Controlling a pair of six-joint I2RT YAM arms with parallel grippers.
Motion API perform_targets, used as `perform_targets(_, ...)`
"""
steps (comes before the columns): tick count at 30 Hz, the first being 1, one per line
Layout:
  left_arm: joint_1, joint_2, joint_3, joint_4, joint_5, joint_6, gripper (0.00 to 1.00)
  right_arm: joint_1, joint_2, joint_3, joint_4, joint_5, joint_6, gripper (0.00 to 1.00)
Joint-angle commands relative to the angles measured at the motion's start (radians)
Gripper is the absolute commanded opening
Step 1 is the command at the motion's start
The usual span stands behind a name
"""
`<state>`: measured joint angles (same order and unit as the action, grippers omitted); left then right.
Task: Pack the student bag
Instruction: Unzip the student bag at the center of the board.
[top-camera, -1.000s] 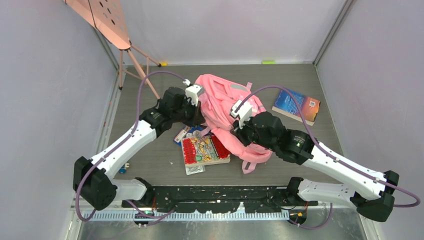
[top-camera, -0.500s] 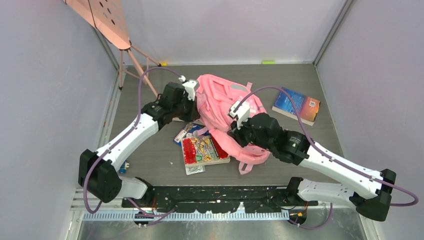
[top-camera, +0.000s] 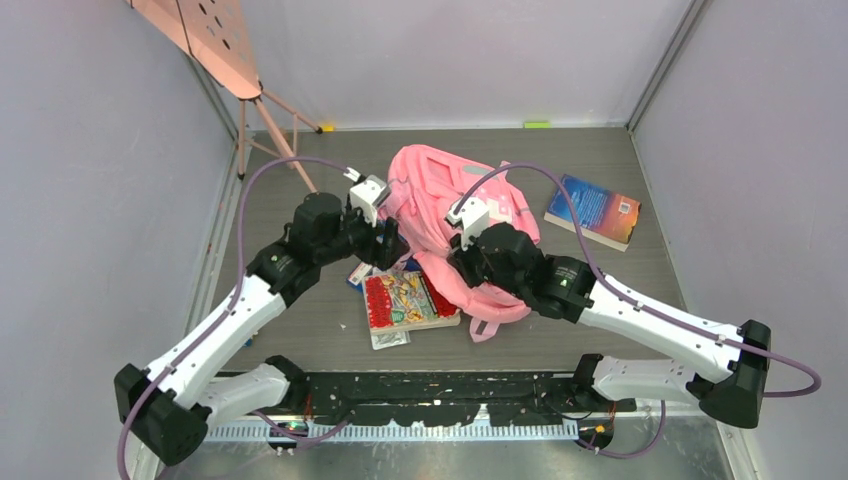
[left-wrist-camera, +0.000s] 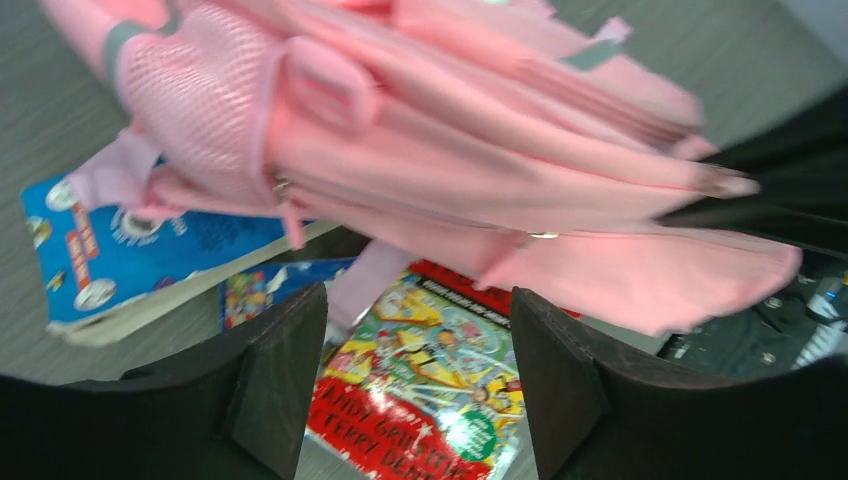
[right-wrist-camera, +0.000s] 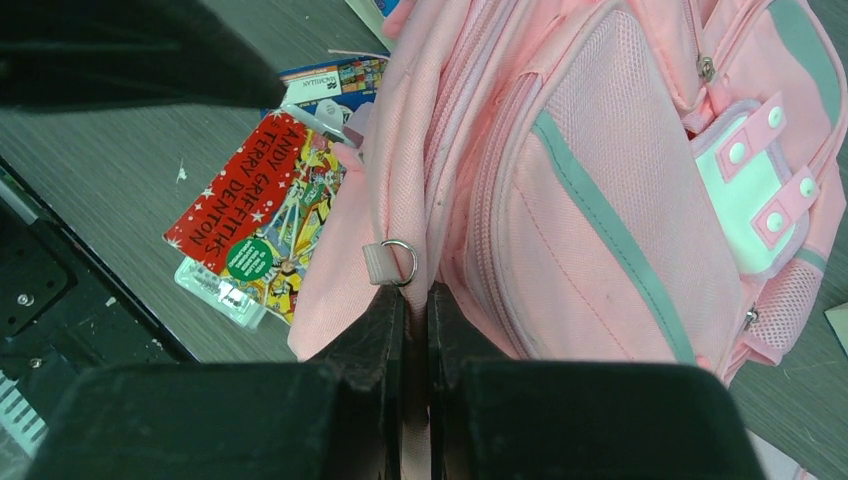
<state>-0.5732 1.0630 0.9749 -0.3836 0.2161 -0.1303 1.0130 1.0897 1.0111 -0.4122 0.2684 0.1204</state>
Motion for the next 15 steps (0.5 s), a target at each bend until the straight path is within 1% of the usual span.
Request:
perform_targets(1, -0.025, -0.054, -0.084, 0.184, 0.145, -0.014, 0.67, -0.004, -0.012, 0.076, 0.143, 0.067, 0.048, 0.00)
perform_targets(4, -0.025, -0.043, -0.126, 0.229, 0.149, -0.058, 0.62, -0.004, -0.013, 0.078, 0.148, 0.054, 0.053, 0.00)
perform_targets(8, -0.026, 0.001, -0.139, 0.279, 0.173, -0.095, 0.59, -0.005, -0.013, 0.082, 0.149, 0.040, 0.057, 0.00)
perform_targets(15, -0.028, 0.024, -0.156, 0.377, 0.205, -0.117, 0.55, -0.005, -0.014, 0.076, 0.145, 0.035, 0.062, 0.00)
